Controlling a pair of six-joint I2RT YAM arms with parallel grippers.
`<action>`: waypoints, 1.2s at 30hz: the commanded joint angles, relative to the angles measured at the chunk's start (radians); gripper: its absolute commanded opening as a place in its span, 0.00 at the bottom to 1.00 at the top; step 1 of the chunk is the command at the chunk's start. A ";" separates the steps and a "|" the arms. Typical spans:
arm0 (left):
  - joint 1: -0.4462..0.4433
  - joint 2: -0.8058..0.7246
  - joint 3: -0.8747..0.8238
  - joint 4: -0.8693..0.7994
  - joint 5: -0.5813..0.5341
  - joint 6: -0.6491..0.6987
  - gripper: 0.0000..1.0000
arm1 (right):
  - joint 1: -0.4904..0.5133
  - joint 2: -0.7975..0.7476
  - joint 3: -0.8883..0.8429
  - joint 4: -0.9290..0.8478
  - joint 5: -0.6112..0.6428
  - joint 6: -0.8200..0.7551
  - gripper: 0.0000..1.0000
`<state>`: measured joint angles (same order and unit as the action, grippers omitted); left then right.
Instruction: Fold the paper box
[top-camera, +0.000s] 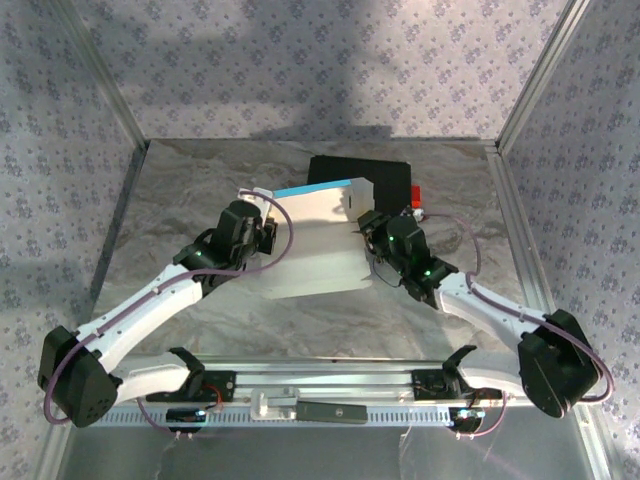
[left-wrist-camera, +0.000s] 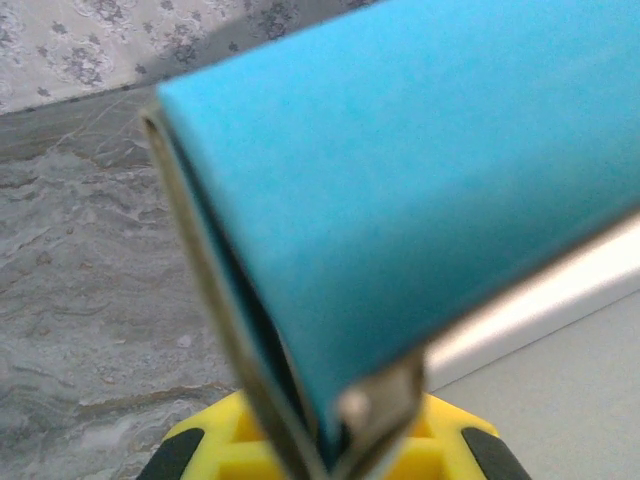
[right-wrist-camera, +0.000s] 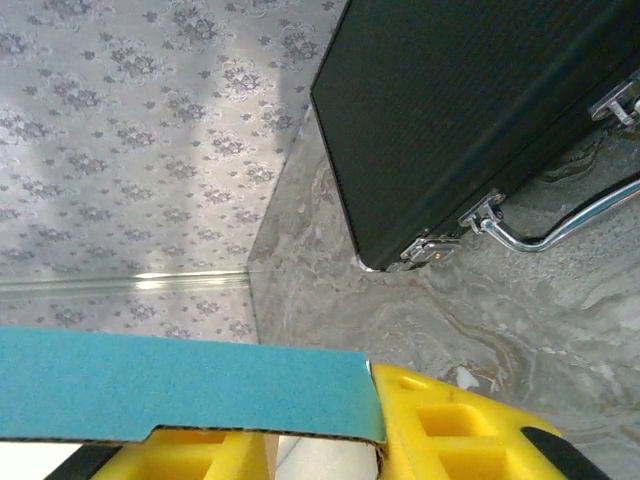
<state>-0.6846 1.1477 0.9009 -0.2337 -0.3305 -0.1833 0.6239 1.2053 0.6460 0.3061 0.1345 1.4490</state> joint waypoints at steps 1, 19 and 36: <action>-0.027 0.015 0.014 -0.018 -0.006 0.021 0.00 | 0.008 0.003 -0.018 0.167 -0.030 0.132 0.30; -0.029 -0.039 -0.049 0.019 -0.041 0.038 0.00 | -0.155 -0.008 0.028 -0.056 -0.243 0.314 0.42; -0.036 -0.015 0.002 -0.024 -0.045 0.022 0.00 | 0.050 -0.125 0.145 -0.407 0.081 -0.252 0.40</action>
<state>-0.7147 1.1233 0.8555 -0.2371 -0.3676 -0.1646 0.6121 1.1210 0.7364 0.0555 0.0311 1.4395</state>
